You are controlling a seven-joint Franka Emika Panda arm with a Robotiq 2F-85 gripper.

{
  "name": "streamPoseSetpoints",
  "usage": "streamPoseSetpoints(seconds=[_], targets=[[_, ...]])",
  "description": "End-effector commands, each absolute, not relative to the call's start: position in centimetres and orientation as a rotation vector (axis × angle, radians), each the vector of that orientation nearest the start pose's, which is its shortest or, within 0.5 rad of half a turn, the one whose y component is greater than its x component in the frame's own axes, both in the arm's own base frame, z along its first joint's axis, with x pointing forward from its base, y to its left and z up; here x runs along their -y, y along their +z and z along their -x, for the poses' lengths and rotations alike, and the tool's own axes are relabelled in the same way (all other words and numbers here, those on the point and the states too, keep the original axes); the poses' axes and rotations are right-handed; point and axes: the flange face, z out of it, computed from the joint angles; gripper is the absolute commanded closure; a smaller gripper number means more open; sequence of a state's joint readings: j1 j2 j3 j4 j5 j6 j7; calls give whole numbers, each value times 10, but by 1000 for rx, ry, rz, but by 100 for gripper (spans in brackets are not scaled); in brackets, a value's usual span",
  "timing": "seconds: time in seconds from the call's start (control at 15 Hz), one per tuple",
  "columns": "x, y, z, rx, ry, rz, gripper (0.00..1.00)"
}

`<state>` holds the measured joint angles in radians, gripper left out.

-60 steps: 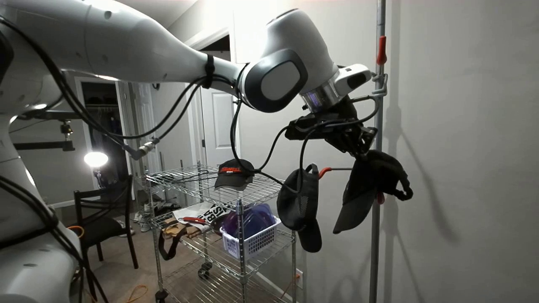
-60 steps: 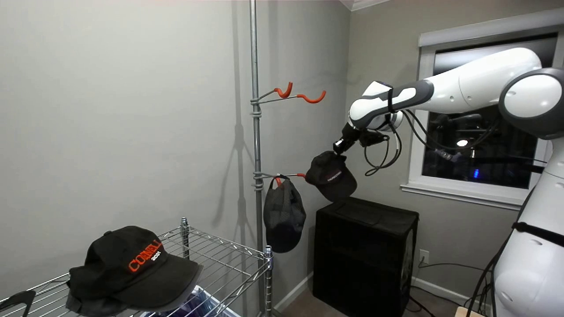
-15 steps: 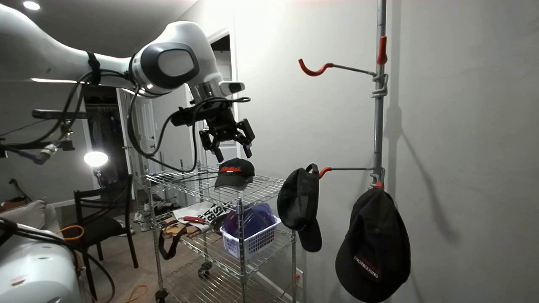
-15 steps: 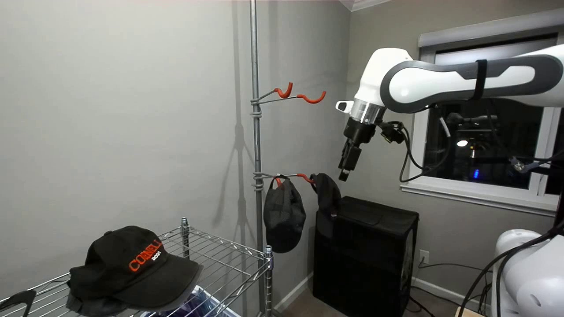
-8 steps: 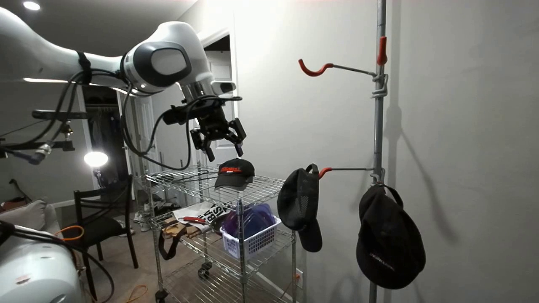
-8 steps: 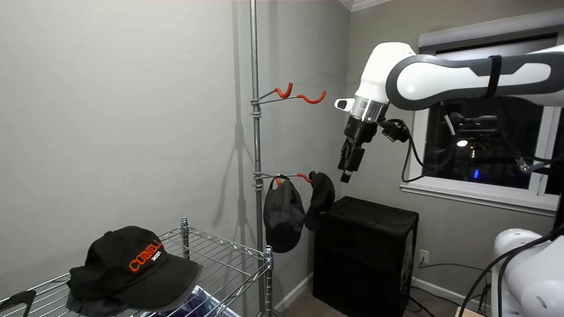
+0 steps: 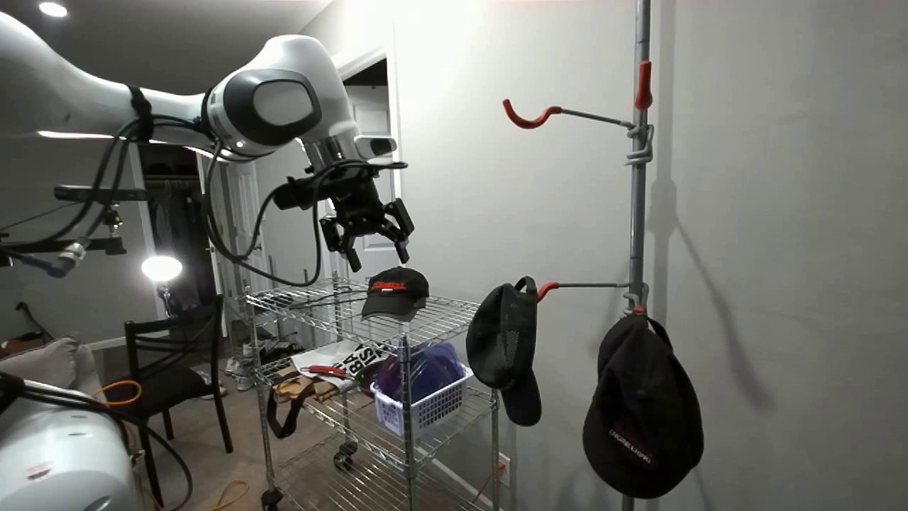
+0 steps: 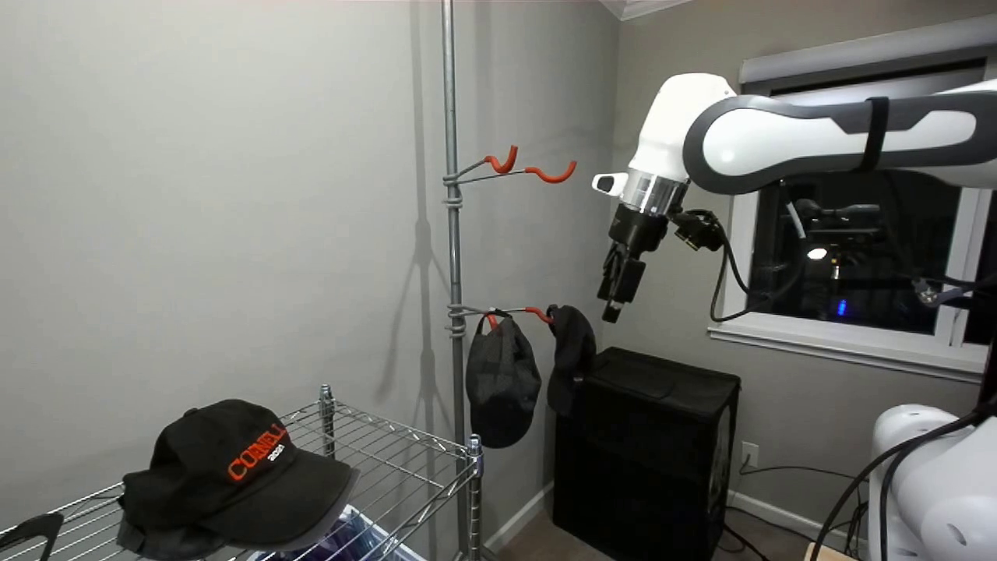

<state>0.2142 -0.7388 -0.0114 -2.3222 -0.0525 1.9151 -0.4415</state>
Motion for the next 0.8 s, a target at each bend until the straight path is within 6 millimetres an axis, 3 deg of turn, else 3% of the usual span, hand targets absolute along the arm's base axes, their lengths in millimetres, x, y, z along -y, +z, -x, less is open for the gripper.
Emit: streamPoseSetpoints(seconds=[0.0, 0.07, 0.4, 0.73], targets=[[-127, 631, -356, 1162, -539, 2941, 0], [-160, 633, -361, 1226, -552, 2904, 0], [-279, 644, -392, 1445, -664, 2764, 0], [-367, 650, -441, 1535, -705, 2666, 0]])
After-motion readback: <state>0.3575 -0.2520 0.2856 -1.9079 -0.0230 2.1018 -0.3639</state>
